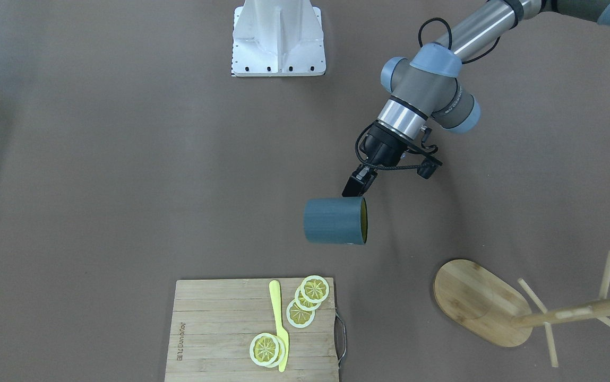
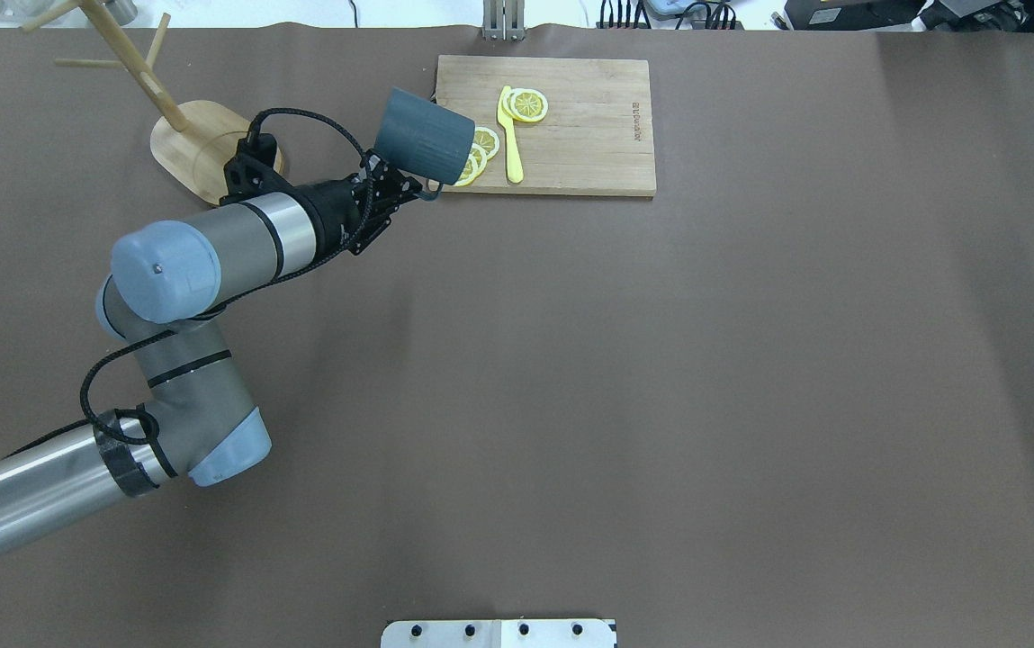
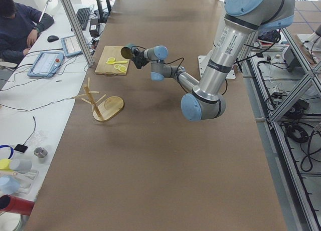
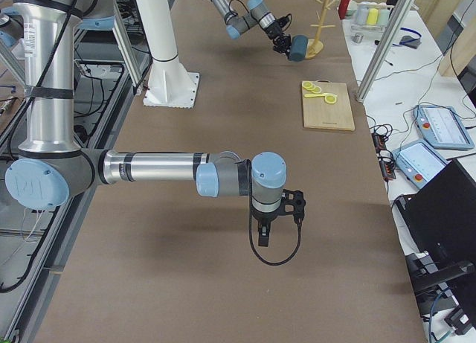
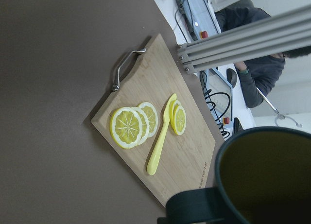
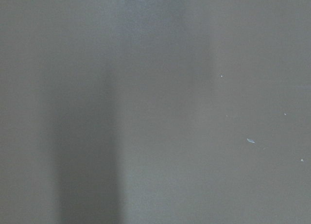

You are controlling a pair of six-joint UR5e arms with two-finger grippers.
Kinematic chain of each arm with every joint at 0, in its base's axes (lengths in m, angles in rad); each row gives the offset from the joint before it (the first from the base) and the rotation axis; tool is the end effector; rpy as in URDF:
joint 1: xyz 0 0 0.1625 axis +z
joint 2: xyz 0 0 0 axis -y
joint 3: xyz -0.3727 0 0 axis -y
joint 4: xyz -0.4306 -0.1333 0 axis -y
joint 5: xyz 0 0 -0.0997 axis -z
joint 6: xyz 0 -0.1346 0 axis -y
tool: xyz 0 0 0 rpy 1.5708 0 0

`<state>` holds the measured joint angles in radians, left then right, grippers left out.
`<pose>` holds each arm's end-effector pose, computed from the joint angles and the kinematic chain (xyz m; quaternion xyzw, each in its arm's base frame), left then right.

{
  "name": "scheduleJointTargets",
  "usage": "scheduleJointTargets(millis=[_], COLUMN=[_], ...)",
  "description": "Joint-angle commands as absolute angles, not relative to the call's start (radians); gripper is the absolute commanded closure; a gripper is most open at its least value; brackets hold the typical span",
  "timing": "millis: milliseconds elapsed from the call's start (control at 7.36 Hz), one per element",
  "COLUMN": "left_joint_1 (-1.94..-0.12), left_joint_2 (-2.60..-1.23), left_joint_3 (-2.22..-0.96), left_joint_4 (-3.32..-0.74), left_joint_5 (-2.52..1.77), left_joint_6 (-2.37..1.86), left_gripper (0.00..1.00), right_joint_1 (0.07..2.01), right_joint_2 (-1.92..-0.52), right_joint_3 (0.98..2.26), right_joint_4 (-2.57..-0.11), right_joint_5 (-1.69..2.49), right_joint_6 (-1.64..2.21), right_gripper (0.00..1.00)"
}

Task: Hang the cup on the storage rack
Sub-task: 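Lift the mug by its handle with the left gripper toward the stand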

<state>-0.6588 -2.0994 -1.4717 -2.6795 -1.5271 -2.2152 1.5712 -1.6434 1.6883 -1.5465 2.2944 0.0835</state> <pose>0.4818 -0.5490 0.2098 0.0207 0.6952 -0.4477 0.5620 0.0444 -0.5095 0.6086 0.0176 -0.3548 0.0270 0.9344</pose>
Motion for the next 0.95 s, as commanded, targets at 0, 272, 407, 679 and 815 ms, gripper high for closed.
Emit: scheduleJointTargets(millis=[0, 272, 407, 679, 815], left_joint_1=[-0.797, -0.914, -0.931, -0.972, -0.995], left_joint_2=[-2.120, -2.138, -2.138, -2.138, -2.138], left_joint_3=[-1.375, -1.237, -1.200, -1.151, -1.119], left_joint_4=[-2.765, -2.916, -2.995, -3.098, -3.144], left_joint_5=[-1.686, -1.785, -1.787, -1.787, -1.787], left_joint_6=[-2.347, -2.512, -2.637, -2.832, -2.927], left_gripper=[1.00, 1.00, 1.00, 1.00, 1.00], right_joint_1=[1.574, 1.574, 1.574, 1.574, 1.574], right_joint_2=[-1.643, -1.643, -1.641, -1.632, -1.632], right_joint_3=[1.689, 1.693, 1.697, 1.693, 1.697], right_joint_4=[-1.546, -1.542, -1.542, -1.540, -1.540], right_joint_5=[2.293, 2.293, 2.293, 2.284, 2.284], right_joint_6=[0.084, 0.084, 0.084, 0.084, 0.084], right_gripper=[0.00, 0.00, 0.00, 0.00, 0.00])
